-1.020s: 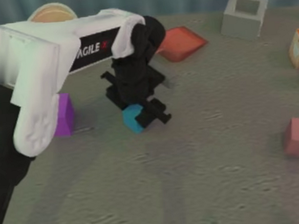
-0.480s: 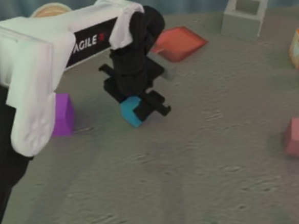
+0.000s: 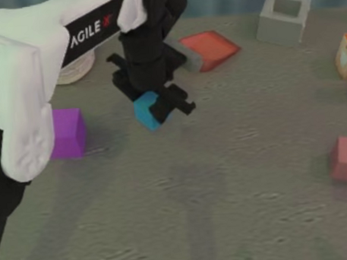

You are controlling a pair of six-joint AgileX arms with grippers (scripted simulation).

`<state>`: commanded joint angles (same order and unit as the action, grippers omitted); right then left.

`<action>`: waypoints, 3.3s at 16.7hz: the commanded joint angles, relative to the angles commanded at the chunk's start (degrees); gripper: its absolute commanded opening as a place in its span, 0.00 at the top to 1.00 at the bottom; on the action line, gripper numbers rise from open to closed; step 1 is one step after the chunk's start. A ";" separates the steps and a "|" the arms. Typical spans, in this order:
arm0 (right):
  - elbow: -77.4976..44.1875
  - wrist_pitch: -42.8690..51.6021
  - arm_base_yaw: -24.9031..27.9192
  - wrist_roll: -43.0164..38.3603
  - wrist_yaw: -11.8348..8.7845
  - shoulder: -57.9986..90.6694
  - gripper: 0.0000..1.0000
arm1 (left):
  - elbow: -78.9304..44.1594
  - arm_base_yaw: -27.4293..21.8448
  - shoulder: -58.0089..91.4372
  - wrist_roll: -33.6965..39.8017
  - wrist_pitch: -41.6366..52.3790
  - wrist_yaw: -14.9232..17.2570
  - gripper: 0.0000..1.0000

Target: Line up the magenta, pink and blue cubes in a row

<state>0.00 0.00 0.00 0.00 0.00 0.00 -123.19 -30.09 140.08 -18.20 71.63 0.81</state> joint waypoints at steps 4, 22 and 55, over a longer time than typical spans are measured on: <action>0.00 0.00 0.00 0.00 0.00 0.00 0.00 | -0.74 -2.43 0.42 -2.04 0.50 0.06 1.00; 0.00 0.00 0.00 0.00 0.00 0.00 0.00 | -2.86 -21.81 1.77 -20.00 1.50 0.61 1.00; 0.00 0.00 0.00 0.00 0.00 0.00 0.00 | 4.08 -21.99 3.35 -20.26 -7.18 0.67 0.00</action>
<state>0.00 0.00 0.00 0.00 0.00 0.00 -119.12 -52.07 143.43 -38.46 64.46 1.48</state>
